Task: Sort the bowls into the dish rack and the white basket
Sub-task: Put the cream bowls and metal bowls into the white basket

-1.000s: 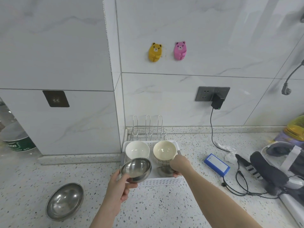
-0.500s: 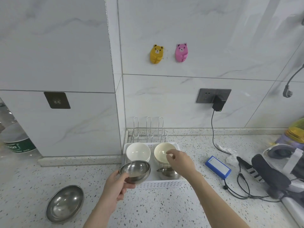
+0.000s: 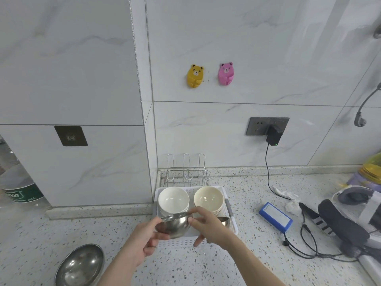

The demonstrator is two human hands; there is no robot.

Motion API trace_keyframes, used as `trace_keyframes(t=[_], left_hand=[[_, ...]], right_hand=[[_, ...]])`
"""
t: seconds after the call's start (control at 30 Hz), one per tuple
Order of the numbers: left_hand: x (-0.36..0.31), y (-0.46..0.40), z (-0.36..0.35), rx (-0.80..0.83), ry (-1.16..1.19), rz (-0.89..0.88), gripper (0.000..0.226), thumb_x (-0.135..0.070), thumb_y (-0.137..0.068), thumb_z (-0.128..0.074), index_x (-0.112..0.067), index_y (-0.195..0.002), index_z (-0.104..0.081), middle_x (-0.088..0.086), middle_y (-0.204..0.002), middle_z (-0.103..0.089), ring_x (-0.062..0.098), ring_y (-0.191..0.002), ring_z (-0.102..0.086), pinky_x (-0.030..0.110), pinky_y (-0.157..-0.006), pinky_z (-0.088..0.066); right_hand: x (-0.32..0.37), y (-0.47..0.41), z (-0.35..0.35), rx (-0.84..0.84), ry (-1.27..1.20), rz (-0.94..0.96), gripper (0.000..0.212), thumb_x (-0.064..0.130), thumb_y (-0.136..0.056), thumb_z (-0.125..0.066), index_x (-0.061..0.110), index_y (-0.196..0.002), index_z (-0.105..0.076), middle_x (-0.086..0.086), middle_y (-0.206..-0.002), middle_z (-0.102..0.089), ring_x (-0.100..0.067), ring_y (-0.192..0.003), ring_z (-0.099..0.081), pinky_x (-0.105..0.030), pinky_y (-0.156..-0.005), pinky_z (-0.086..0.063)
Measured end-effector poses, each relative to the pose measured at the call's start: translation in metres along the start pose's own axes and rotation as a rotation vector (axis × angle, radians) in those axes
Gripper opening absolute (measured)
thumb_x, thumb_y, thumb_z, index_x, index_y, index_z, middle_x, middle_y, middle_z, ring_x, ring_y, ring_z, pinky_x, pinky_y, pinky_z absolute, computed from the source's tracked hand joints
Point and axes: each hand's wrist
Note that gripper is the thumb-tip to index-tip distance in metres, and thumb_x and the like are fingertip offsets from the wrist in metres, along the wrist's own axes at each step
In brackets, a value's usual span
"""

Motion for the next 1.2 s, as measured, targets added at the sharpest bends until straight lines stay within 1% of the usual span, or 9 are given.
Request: trace_keyframes(t=[0.23,0.43,0.63,0.8,0.9,0.97,1.07,1.13,1.2], left_hand=[[-0.018,-0.001,-0.006,-0.068,-0.284,-0.067,0.038,-0.060,-0.095,-0.048,-0.025,-0.107,-0.058,0.009,-0.077,-0.078,0.007,-0.037,-0.031,0.016,-0.035,-0.018],[-0.026,-0.010,-0.005,-0.060,-0.364,-0.175,0.039,-0.061,-0.097,-0.040,-0.032,-0.119,-0.053,0.013,-0.078,-0.077,0.009,-0.037,-0.030,0.017,-0.036,-0.019],[-0.024,-0.017,-0.007,-0.031,-0.416,-0.150,0.049,-0.070,-0.089,-0.048,-0.027,-0.109,-0.060,0.007,-0.071,-0.077,0.009,-0.036,-0.032,0.016,-0.036,-0.021],[-0.025,-0.030,-0.007,-0.053,-0.478,-0.074,0.048,-0.067,-0.092,-0.046,-0.024,-0.109,-0.059,0.008,-0.072,-0.078,0.010,-0.039,-0.036,0.017,-0.038,-0.023],[-0.022,-0.038,-0.007,-0.050,-0.525,-0.062,0.040,-0.060,-0.095,-0.046,-0.023,-0.108,-0.056,0.007,-0.071,-0.077,0.011,-0.040,-0.040,0.018,-0.038,-0.024],[-0.019,-0.041,-0.007,-0.054,-0.547,-0.067,0.032,-0.054,-0.097,-0.049,-0.024,-0.106,-0.056,0.004,-0.068,-0.077,0.010,-0.038,-0.041,0.018,-0.037,-0.025],[-0.013,-0.046,-0.006,-0.055,-0.598,-0.090,0.026,-0.049,-0.097,-0.053,-0.024,-0.104,-0.058,0.002,-0.067,-0.077,0.007,-0.034,-0.044,0.018,-0.035,-0.026],[-0.010,-0.049,-0.005,-0.064,-0.619,-0.111,0.021,-0.046,-0.096,-0.055,-0.025,-0.101,-0.060,0.003,-0.069,-0.077,0.007,-0.034,-0.048,0.017,-0.035,-0.028],[-0.007,-0.050,-0.006,-0.085,-0.646,-0.134,0.015,-0.042,-0.095,-0.058,-0.028,-0.098,-0.061,0.004,-0.072,-0.076,0.006,-0.037,-0.054,0.017,-0.034,-0.031]], right_hand=[[-0.004,-0.010,-0.003,-0.119,0.025,0.039,0.008,0.045,-0.088,-0.062,0.038,-0.092,-0.061,0.009,-0.091,-0.075,-0.011,-0.041,-0.052,-0.024,-0.047,-0.043],[-0.007,-0.019,-0.002,-0.190,-0.017,0.042,0.014,0.042,-0.088,-0.065,0.031,-0.095,-0.065,0.012,-0.053,-0.059,-0.006,-0.038,-0.040,-0.019,-0.041,-0.035],[-0.009,-0.034,-0.001,-0.240,0.057,-0.041,0.022,0.050,-0.086,-0.065,0.032,-0.097,-0.069,0.006,-0.070,-0.068,0.004,-0.043,-0.049,-0.017,-0.047,-0.040],[-0.010,-0.043,-0.003,-0.216,0.170,-0.102,0.036,0.056,-0.084,-0.062,0.025,-0.101,-0.071,0.004,-0.087,-0.075,-0.007,-0.081,-0.066,-0.027,-0.075,-0.052],[-0.011,-0.045,-0.004,-0.176,0.203,-0.112,0.035,0.054,-0.084,-0.064,0.022,-0.095,-0.072,0.005,-0.088,-0.076,-0.008,-0.083,-0.067,-0.032,-0.084,-0.054],[-0.013,-0.046,-0.006,-0.159,0.246,-0.121,0.036,0.054,-0.082,-0.066,0.021,-0.094,-0.072,0.007,-0.087,-0.074,-0.007,-0.077,-0.065,-0.029,-0.078,-0.053],[-0.016,-0.046,-0.011,-0.164,0.305,-0.144,0.038,0.056,-0.078,-0.068,0.020,-0.091,-0.068,0.012,-0.074,-0.066,0.002,-0.058,-0.047,-0.020,-0.057,-0.038],[-0.019,-0.046,-0.015,-0.171,0.301,-0.163,0.040,0.056,-0.076,-0.069,0.019,-0.093,-0.068,0.007,-0.084,-0.070,0.000,-0.058,-0.045,-0.021,-0.056,-0.038],[-0.021,-0.046,-0.020,-0.165,0.315,-0.179,0.038,0.055,-0.077,-0.069,0.020,-0.093,-0.067,0.003,-0.094,-0.074,-0.005,-0.070,-0.055,-0.026,-0.066,-0.045]])
Point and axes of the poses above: each hand's wrist, its own y-axis away from the middle knuckle, its own z-axis out of the back of the hand, x = y × z
